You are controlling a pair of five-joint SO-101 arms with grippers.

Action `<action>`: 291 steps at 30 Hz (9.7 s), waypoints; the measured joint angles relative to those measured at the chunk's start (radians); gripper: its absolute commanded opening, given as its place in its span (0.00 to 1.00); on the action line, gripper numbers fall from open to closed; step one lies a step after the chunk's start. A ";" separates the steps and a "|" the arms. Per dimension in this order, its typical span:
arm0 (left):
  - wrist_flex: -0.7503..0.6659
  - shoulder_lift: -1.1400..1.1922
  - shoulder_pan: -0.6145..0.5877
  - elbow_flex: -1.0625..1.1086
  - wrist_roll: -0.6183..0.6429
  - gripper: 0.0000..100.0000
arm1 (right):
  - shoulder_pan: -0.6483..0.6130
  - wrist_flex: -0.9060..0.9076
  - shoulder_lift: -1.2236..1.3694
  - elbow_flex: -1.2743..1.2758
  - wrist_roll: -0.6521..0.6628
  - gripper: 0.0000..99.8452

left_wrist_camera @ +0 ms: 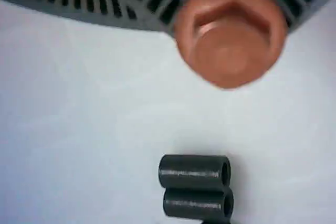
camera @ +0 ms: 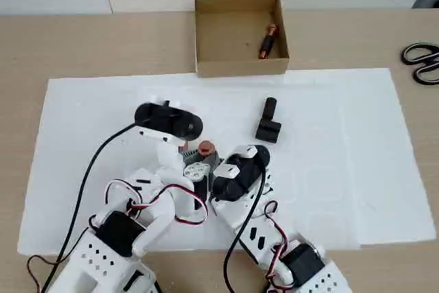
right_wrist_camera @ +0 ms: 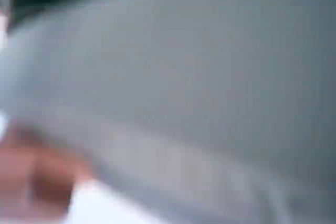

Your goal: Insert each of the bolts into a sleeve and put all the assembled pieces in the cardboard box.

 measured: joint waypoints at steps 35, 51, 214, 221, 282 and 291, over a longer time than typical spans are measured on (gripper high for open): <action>0.284 -0.017 -0.388 -0.336 -0.089 0.24 | 0.068 0.000 0.002 0.002 -0.002 0.00; 0.417 -0.017 -0.908 -0.377 -0.414 0.24 | 0.615 0.084 0.104 -0.226 0.101 0.00; 0.671 -0.018 -0.891 -0.404 -0.482 0.24 | 0.632 0.623 2.363 -2.056 -0.081 0.02; 0.671 -0.018 -0.891 -0.404 -0.482 0.24 | 0.643 0.868 2.094 -2.064 -0.064 0.02; 0.671 -0.018 -0.891 -0.404 -0.482 0.24 | 0.669 0.597 2.055 -1.471 0.118 0.06; 0.671 -0.018 -0.891 -0.404 -0.482 0.24 | 0.672 0.626 2.033 -1.498 0.118 0.00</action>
